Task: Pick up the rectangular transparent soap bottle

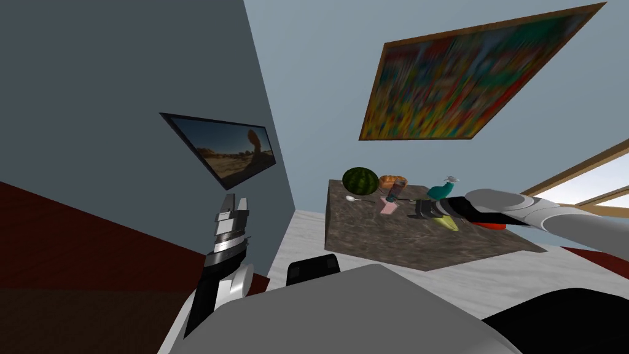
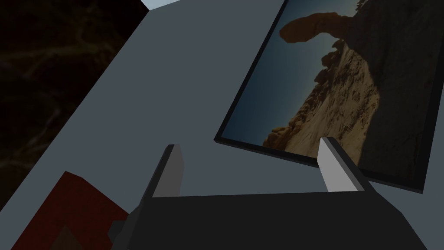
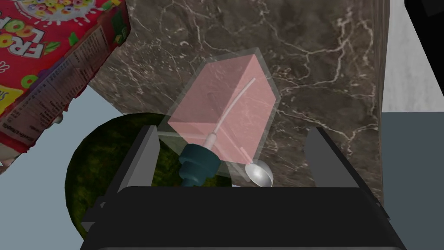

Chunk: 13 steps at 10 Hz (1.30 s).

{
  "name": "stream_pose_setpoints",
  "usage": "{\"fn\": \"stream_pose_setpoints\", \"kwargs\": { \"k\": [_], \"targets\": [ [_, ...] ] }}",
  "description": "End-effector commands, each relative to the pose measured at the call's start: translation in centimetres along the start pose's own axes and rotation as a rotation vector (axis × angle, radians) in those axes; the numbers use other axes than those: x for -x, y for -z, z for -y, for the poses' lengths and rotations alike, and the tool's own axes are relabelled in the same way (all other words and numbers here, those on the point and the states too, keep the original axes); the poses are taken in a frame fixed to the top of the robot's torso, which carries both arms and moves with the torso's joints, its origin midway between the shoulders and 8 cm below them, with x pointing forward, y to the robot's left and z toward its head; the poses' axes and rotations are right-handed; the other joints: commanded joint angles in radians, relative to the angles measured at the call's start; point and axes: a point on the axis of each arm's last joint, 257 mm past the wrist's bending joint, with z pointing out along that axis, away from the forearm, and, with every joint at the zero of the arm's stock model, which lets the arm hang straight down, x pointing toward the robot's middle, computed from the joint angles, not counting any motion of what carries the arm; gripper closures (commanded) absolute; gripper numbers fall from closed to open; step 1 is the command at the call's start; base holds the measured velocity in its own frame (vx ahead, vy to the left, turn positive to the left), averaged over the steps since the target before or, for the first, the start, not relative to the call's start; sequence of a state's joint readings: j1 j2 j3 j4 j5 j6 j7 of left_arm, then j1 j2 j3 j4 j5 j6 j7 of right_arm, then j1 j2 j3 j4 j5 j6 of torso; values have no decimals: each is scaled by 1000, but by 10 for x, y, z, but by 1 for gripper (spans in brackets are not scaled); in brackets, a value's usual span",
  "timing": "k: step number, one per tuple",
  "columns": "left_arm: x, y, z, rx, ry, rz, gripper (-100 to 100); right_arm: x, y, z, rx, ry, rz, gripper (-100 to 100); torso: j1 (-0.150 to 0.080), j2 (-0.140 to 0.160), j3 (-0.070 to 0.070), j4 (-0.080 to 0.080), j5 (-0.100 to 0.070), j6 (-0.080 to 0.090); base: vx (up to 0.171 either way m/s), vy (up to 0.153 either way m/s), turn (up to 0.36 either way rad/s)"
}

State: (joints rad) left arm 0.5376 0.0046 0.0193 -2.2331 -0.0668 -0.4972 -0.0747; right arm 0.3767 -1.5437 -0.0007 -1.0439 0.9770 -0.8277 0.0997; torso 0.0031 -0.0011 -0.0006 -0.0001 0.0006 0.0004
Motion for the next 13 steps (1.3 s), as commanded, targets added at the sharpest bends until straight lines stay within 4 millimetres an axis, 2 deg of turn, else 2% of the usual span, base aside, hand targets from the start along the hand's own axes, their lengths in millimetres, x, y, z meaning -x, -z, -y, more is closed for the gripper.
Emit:
{"fn": "stream_pose_setpoints", "kwargs": {
  "k": [1,2,4,7,8,9,10,13],
  "targets": [
    [0,0,0,0,0,0,0,-16,18,17,-18,48,-70,-100,0,0,0,0,0,0,60,102,118],
    [0,0,0,0,0,0,0,-16,18,17,-18,48,-70,-100,3,-1,-1,0,1,0,46,77,37],
    [0,0,0,0,0,0,0,-30,39,37,-33,99,-147,-100,2,0,0,0,1,0,58,89,79],
    [0,0,0,0,0,0,0,-45,60,52,-35,150,-229,-100,4,-3,-2,-1,1,0,89,106,106],
    [0,0,0,0,0,0,0,-43,55,50,-37,139,-212,-100,5,-4,-2,-1,1,0,46,46,17],
    [0,0,0,0,0,0,0,-44,56,50,-36,141,-215,0,1,-1,-1,0,0,1,9,9,-2],
    [0,0,0,0,0,0,0,-57,47,41,-37,131,-218,-100,-2,1,1,0,-1,1,42,-16,82],
    [0,0,0,0,0,0,0,-62,43,38,-35,128,-220,-100,-4,4,2,1,-1,1,-5,-7,25]
  ]
}}
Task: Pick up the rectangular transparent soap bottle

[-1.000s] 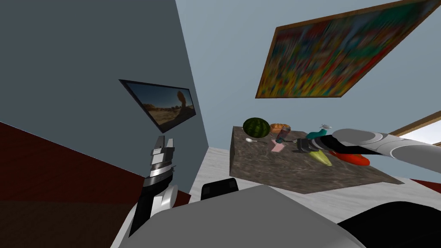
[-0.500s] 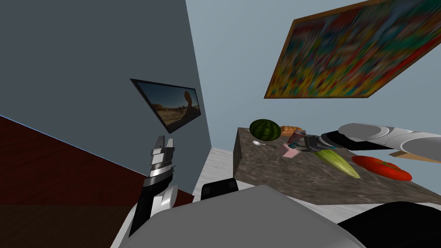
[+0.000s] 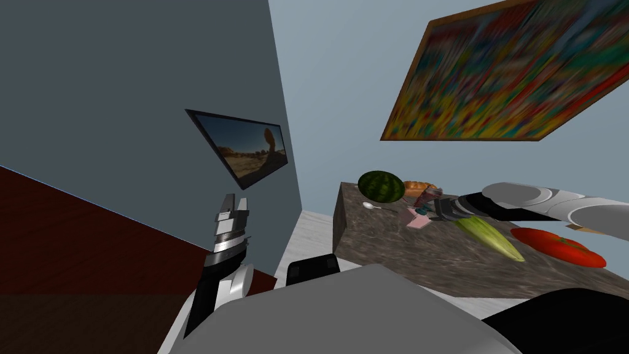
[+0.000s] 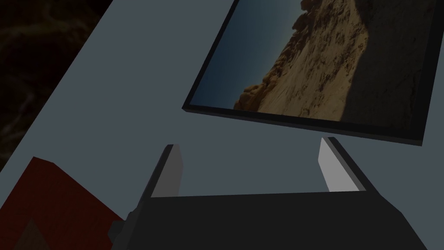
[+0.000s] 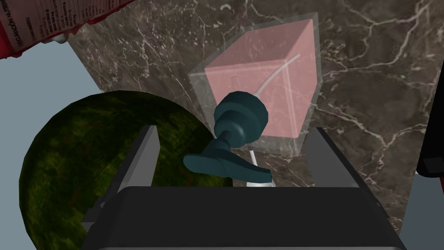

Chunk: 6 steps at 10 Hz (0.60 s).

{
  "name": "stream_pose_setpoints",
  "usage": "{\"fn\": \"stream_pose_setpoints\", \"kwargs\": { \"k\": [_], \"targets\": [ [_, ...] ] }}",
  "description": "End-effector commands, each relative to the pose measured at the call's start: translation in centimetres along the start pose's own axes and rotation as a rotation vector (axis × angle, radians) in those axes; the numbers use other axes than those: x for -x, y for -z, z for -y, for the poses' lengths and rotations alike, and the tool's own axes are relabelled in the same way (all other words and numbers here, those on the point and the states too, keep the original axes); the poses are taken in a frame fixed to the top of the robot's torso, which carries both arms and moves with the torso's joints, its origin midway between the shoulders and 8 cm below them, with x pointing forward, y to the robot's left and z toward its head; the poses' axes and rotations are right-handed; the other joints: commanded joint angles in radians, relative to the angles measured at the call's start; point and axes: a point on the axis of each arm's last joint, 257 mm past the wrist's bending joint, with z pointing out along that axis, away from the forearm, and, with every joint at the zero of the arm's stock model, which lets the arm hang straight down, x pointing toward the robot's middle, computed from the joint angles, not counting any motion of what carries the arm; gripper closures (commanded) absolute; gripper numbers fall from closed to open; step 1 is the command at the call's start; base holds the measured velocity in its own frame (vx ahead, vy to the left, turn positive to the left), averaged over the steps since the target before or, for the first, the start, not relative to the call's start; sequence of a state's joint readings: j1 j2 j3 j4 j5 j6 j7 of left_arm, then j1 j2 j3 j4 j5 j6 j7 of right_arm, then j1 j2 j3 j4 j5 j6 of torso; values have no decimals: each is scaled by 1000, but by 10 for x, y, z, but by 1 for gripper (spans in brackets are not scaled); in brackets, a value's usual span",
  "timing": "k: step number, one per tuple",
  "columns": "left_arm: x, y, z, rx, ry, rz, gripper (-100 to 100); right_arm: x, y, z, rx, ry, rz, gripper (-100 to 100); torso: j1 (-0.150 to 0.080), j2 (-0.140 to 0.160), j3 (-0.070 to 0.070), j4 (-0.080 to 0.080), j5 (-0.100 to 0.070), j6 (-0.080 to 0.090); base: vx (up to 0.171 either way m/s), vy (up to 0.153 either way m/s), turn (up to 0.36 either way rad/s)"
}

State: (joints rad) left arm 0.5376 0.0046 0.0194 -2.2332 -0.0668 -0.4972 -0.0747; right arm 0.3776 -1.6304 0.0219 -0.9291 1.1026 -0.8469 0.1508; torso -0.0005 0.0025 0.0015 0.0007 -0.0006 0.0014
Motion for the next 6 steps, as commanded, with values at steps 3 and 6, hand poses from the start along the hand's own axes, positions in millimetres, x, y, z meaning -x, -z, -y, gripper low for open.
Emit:
{"fn": "stream_pose_setpoints", "kwargs": {
  "k": [3,6],
  "targets": [
    [0,0,0,0,0,0,0,0,1,2,-4,-1,-1,100,0,0,0,-1,-1,-1,0,0,0],
    [0,0,0,0,0,0,0,0,1,2,-5,-3,0,0,0,0,-1,-1,-1,-1,0,0,0]
  ]
}}
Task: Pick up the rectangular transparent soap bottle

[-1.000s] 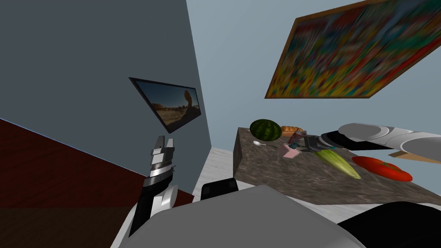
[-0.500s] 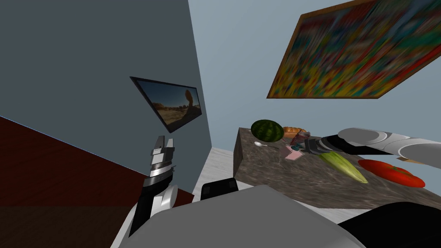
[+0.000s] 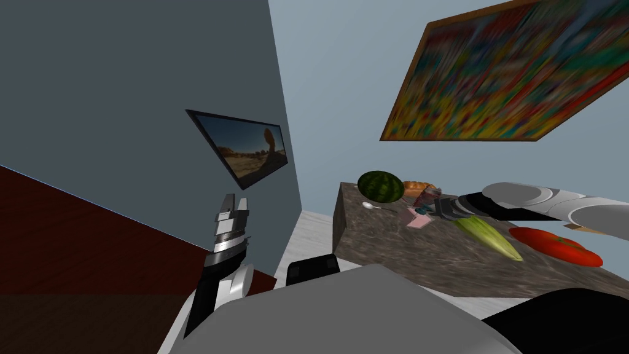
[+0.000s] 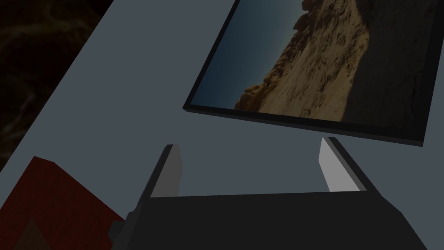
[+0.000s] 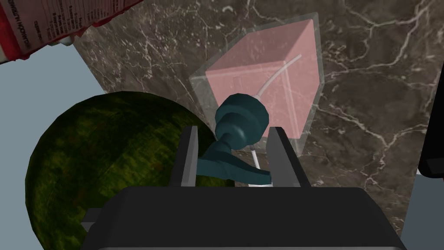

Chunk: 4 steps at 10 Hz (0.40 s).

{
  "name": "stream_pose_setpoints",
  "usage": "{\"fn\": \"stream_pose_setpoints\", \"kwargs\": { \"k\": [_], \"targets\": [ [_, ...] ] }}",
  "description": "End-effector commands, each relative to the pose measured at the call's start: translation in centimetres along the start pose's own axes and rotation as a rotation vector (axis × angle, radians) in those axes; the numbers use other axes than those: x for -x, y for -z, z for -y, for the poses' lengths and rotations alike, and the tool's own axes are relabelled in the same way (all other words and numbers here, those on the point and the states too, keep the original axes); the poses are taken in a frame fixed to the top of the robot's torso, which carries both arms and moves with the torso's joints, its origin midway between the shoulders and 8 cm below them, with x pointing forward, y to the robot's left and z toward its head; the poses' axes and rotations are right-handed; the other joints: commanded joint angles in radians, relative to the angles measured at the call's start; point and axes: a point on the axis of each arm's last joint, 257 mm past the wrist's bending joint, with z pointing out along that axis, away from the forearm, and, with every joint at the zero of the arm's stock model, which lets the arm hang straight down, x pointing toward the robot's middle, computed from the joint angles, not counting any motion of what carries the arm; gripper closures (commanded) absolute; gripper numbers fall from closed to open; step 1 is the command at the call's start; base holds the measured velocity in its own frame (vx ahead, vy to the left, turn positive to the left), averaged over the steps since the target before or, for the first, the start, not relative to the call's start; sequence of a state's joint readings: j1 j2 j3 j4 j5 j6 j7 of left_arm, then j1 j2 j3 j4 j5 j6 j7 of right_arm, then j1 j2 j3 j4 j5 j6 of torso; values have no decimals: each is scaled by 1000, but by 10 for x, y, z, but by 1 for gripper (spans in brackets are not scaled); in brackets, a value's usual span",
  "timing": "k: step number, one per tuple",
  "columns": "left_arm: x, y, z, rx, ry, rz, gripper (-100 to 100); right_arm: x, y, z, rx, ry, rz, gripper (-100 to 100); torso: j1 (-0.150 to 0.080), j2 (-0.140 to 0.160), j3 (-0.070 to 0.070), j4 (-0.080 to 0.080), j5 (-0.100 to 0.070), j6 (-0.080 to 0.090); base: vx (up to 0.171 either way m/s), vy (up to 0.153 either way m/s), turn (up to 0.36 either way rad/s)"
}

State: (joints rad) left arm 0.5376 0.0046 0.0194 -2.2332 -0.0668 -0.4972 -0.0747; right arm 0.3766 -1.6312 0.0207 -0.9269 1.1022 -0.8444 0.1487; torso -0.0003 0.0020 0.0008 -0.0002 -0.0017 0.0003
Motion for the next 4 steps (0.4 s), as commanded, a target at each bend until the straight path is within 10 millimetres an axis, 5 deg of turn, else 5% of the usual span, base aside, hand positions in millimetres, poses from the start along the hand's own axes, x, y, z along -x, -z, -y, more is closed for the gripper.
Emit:
{"fn": "stream_pose_setpoints", "kwargs": {
  "k": [1,3,4],
  "targets": [
    [0,0,0,0,0,0,0,8,9,7,5,10,4,100,0,0,0,0,0,0,8,7,-47],
    [0,0,0,0,0,0,0,5,7,6,3,9,3,100,2,0,0,0,1,0,4,5,-16],
    [0,0,0,0,0,0,0,6,8,6,3,8,4,0,1,0,0,0,0,-1,0,0,0]
  ]
}}
